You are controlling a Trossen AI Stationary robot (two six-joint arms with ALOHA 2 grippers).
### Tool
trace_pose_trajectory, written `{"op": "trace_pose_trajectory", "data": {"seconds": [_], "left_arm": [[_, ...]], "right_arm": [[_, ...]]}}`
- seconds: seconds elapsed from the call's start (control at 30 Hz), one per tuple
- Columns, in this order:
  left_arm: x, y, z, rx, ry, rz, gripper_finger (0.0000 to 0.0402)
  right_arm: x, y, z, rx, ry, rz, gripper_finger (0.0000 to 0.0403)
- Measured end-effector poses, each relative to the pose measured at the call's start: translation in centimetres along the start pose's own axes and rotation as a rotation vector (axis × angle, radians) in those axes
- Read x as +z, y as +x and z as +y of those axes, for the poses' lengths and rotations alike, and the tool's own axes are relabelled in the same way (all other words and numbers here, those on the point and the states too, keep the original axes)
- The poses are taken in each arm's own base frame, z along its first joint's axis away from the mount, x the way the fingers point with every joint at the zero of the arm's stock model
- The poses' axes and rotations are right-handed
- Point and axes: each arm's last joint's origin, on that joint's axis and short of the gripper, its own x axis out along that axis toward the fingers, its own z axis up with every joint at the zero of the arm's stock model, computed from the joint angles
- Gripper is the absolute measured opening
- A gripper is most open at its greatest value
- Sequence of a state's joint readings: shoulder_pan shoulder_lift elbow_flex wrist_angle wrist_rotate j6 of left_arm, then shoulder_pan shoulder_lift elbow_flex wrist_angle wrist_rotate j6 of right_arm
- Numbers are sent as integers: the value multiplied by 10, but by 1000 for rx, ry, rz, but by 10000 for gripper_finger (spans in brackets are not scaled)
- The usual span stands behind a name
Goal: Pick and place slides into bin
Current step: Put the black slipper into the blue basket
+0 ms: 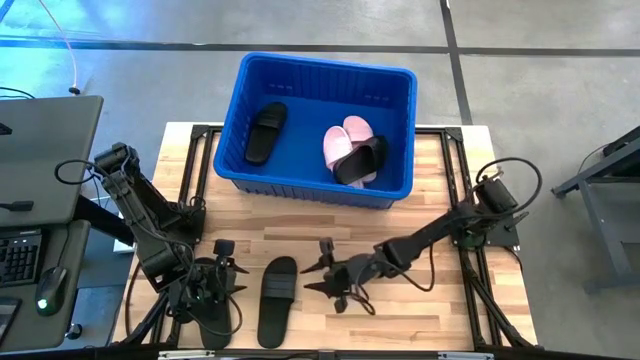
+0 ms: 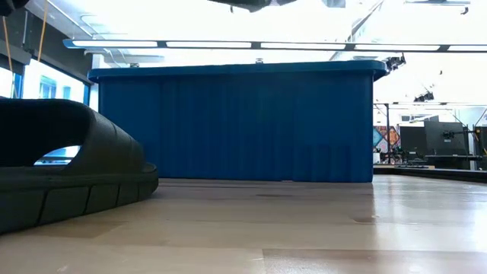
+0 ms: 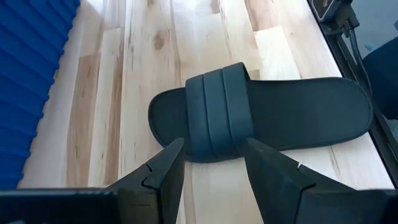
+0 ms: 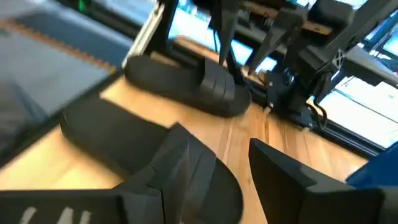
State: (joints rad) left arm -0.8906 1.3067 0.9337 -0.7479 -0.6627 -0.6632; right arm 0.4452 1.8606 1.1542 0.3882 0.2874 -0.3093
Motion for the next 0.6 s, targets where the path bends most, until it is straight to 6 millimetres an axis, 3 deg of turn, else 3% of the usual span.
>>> {"op": "trace_pose_trajectory", "data": {"seconds": [0.2,0.37,0.6], "left_arm": [[0,0,0,-13,-48,10,156],[-3,-1,-5,-128,-110,109,156],[-19,0,-26,-247,-165,287,156]], "right_arm": [[-8,2,-8,-22,112,23,147],[-11,4,-16,-41,186,42,142],[-14,4,-15,-30,223,70,142]]}}
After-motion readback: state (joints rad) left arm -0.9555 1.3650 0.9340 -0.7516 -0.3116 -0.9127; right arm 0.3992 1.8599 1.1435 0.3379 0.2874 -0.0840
